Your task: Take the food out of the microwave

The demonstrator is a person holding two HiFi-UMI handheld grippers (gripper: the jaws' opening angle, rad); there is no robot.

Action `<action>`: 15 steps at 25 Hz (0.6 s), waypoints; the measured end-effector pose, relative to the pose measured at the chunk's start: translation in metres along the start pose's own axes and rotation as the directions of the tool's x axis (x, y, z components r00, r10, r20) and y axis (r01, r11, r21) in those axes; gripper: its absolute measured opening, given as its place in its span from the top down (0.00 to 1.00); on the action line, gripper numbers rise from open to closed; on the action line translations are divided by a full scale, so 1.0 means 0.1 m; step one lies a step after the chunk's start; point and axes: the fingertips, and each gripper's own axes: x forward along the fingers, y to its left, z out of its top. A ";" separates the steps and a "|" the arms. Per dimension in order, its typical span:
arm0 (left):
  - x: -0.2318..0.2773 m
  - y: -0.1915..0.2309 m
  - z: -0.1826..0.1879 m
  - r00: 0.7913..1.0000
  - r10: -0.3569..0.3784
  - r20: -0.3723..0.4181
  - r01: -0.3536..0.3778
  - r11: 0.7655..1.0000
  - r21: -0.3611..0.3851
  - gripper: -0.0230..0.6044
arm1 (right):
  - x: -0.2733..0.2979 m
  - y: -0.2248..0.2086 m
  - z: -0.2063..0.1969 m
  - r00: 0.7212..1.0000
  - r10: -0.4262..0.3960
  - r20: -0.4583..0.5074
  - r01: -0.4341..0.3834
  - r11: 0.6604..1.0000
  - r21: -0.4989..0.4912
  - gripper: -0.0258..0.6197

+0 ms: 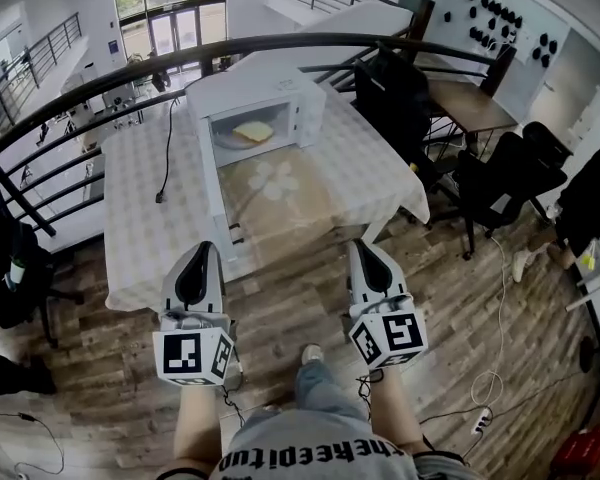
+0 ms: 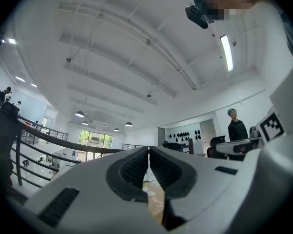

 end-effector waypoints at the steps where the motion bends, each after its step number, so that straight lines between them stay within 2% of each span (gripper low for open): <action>1: 0.10 -0.01 -0.01 1.000 0.004 0.001 -0.004 1.000 0.000 0.94 | 0.09 -0.06 0.00 1.000 0.006 0.000 -0.006 1.000 0.000 0.95; 6: 0.54 -0.10 -0.07 1.000 0.019 0.009 -0.019 1.000 0.004 0.94 | 0.48 -0.39 0.00 0.999 0.035 0.010 -0.035 0.999 0.006 0.95; 15: 1.23 -0.25 -0.15 0.996 0.087 0.021 -0.087 0.996 -0.006 0.94 | 1.04 -1.00 -0.01 0.996 0.092 0.015 -0.092 0.996 0.016 0.95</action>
